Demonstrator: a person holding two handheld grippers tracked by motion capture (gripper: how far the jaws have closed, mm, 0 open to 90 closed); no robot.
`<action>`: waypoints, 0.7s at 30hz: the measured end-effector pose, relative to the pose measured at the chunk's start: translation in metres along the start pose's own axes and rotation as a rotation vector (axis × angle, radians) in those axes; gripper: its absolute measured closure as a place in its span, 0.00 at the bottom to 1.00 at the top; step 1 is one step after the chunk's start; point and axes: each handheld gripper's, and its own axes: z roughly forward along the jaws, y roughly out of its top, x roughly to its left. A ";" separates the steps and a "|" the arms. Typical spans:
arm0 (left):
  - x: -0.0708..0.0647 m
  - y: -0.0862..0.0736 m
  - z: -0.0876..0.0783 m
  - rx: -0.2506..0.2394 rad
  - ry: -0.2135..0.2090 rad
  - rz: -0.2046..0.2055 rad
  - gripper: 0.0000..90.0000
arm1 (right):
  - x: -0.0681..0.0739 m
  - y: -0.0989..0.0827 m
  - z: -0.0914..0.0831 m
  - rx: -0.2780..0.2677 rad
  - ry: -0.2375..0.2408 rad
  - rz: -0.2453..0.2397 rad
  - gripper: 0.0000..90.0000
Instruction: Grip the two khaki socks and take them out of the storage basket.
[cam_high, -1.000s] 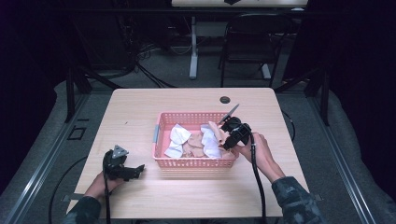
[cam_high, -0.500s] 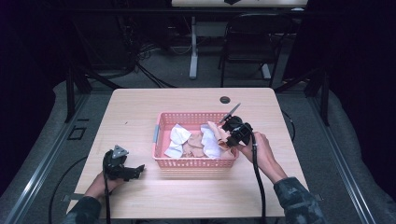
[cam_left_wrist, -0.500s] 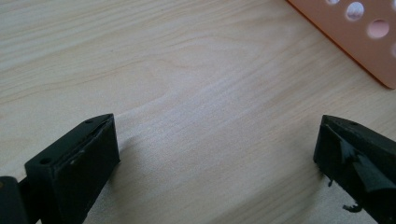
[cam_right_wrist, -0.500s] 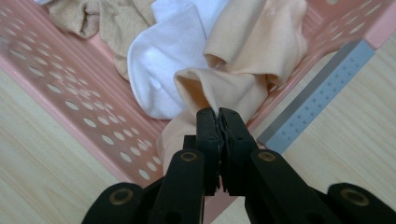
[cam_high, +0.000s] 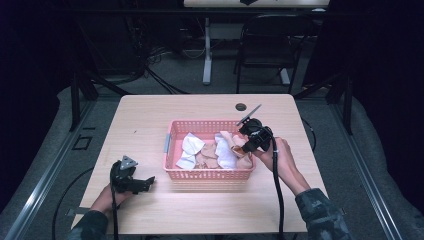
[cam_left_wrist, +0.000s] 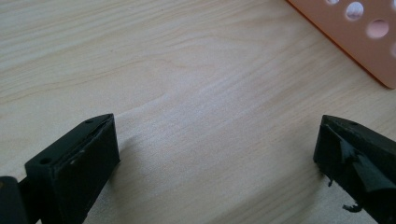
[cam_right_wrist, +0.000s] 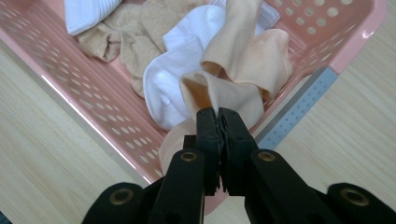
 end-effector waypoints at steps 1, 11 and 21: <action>0.000 0.000 0.000 0.000 0.000 0.000 0.00 | 0.000 0.000 -0.002 -0.004 -0.001 -0.001 0.97; 0.000 0.000 0.000 -0.001 0.001 0.000 0.00 | -0.002 0.003 -0.021 -0.039 -0.013 -0.001 0.97; 0.000 0.000 0.000 -0.001 0.000 0.002 0.00 | 0.000 0.008 -0.038 -0.070 -0.035 -0.009 0.97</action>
